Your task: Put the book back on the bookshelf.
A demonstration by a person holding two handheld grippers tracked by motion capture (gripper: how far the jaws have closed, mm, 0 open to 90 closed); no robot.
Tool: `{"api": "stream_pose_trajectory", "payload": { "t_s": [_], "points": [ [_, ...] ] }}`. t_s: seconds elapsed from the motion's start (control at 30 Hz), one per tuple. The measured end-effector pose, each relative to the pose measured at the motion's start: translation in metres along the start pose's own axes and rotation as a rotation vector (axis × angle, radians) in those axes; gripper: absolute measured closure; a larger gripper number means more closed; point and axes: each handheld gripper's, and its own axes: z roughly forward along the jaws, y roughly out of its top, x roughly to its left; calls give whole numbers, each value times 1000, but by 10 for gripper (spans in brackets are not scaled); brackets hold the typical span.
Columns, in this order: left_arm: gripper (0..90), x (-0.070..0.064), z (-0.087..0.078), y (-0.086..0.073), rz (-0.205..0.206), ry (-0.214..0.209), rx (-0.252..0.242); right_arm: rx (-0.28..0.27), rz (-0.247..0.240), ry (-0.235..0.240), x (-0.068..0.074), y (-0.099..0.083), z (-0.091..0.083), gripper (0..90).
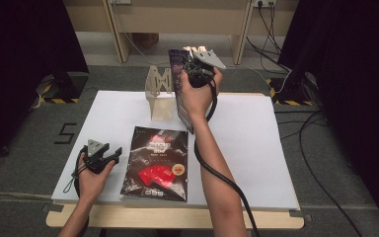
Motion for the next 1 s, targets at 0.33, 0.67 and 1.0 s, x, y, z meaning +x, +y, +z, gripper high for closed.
{"api": "stream_pose_trajectory", "payload": {
  "t_s": [0.33,0.67,1.0],
  "points": [
    [425,0,0,0,11,-1,0,14,-14,-27,0,-6,14,846],
    [427,-1,0,0,15,1,-2,16,-28,-48,2,-6,29,845],
    [427,-2,0,0,27,1,-3,33,-35,-62,4,-8,41,845]
  ]
}}
